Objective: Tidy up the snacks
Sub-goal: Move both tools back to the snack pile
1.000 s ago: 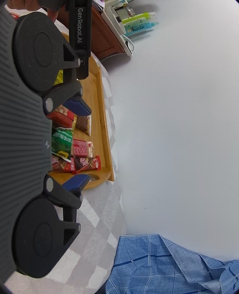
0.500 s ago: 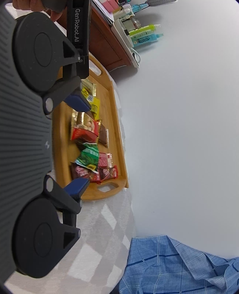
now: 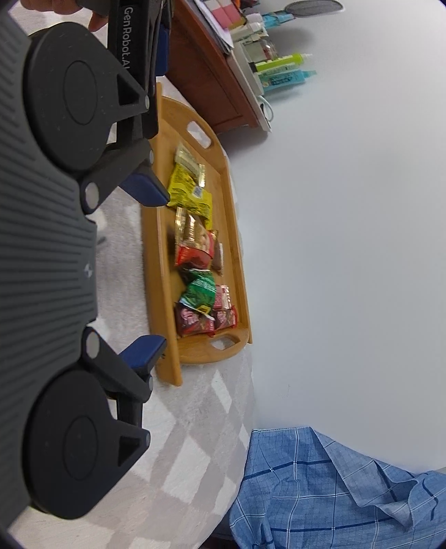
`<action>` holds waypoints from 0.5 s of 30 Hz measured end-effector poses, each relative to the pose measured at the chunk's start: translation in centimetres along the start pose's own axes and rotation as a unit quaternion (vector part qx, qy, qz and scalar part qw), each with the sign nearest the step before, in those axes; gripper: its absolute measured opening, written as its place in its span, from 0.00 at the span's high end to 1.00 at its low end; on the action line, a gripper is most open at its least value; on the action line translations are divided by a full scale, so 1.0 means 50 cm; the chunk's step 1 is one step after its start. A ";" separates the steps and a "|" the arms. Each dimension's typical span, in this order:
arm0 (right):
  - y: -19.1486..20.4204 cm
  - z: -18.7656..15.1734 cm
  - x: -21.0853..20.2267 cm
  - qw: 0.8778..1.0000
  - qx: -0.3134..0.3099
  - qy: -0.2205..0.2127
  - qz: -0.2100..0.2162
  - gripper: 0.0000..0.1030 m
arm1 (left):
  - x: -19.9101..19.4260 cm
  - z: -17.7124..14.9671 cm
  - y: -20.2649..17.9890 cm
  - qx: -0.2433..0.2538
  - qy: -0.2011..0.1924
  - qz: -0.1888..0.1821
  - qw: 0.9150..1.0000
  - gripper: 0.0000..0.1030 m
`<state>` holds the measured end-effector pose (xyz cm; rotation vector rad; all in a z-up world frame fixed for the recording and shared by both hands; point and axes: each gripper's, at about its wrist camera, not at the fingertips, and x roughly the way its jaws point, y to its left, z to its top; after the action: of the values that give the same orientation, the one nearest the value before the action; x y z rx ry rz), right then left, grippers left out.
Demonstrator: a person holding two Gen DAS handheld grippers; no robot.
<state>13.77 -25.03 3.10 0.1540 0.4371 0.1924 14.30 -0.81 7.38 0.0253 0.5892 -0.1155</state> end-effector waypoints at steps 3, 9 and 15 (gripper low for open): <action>0.011 -0.019 -0.010 1.000 -0.009 0.002 -0.004 0.10 | -0.018 -0.021 0.007 0.005 -0.001 0.002 1.000 0.05; 0.035 -0.047 -0.024 1.000 -0.029 0.006 -0.006 0.09 | -0.045 -0.051 0.016 0.019 -0.006 0.007 1.000 0.04; 0.058 -0.061 -0.019 0.998 -0.053 0.016 -0.003 0.08 | -0.052 -0.082 0.036 0.010 0.007 -0.002 1.000 0.05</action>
<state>11.14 -22.11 1.29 0.0449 0.4578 0.2113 10.10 1.49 5.38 0.0435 0.6012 -0.1245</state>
